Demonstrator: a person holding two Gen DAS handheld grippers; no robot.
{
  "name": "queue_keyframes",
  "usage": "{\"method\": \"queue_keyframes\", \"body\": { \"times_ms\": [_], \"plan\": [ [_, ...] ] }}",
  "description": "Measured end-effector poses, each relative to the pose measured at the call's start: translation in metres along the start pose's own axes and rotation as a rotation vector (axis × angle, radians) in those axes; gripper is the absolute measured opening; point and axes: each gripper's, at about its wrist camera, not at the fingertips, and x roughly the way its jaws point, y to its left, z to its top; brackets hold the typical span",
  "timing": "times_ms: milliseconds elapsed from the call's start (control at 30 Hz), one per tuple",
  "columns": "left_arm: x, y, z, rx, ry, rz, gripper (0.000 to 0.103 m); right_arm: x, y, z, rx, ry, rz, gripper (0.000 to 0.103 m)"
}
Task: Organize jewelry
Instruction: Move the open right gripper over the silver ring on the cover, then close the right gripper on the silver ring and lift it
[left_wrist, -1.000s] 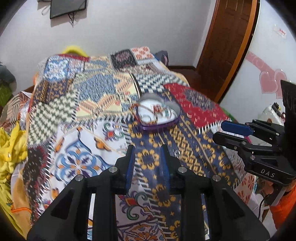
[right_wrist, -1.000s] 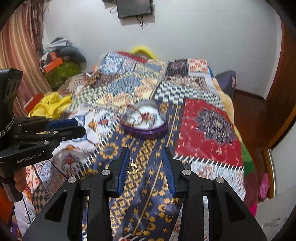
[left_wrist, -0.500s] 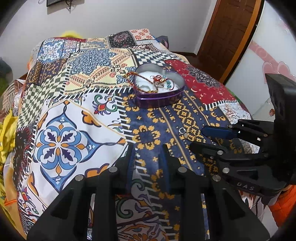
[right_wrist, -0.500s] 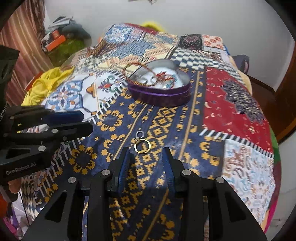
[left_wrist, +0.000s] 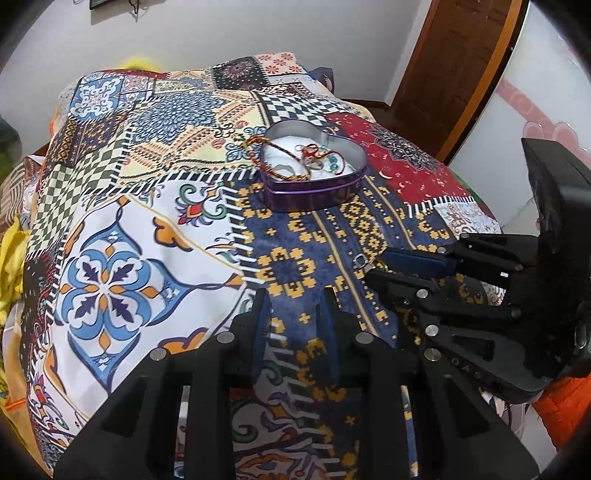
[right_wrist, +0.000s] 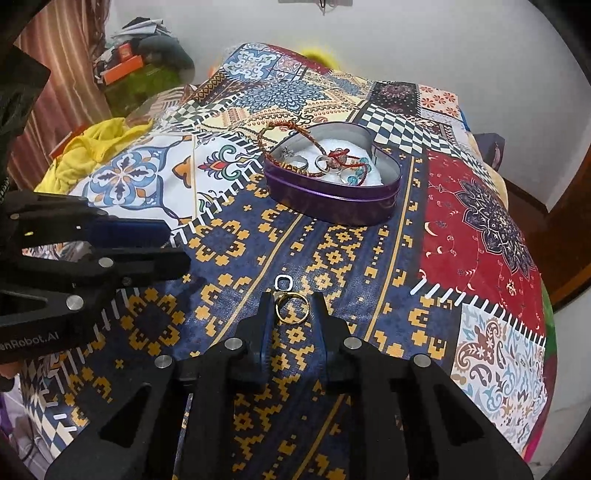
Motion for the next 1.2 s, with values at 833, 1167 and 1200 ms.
{"method": "queue_keyframes", "body": {
  "times_ms": [833,1167,1200],
  "plan": [
    [0.046,-0.047,0.024,0.113,0.05,-0.041,0.009,-0.045,-0.059,-0.017,0.163,-0.107,-0.052,0.017],
    [0.028,-0.037,0.022,0.084,0.013,-0.031,0.009,-0.049,-0.055,-0.01,0.169,-0.134,-0.042,0.017],
    [0.024,-0.036,0.023,0.084,0.003,-0.026,0.009,-0.05,-0.054,-0.008,0.169,-0.141,-0.042,0.017]
  ]
}}
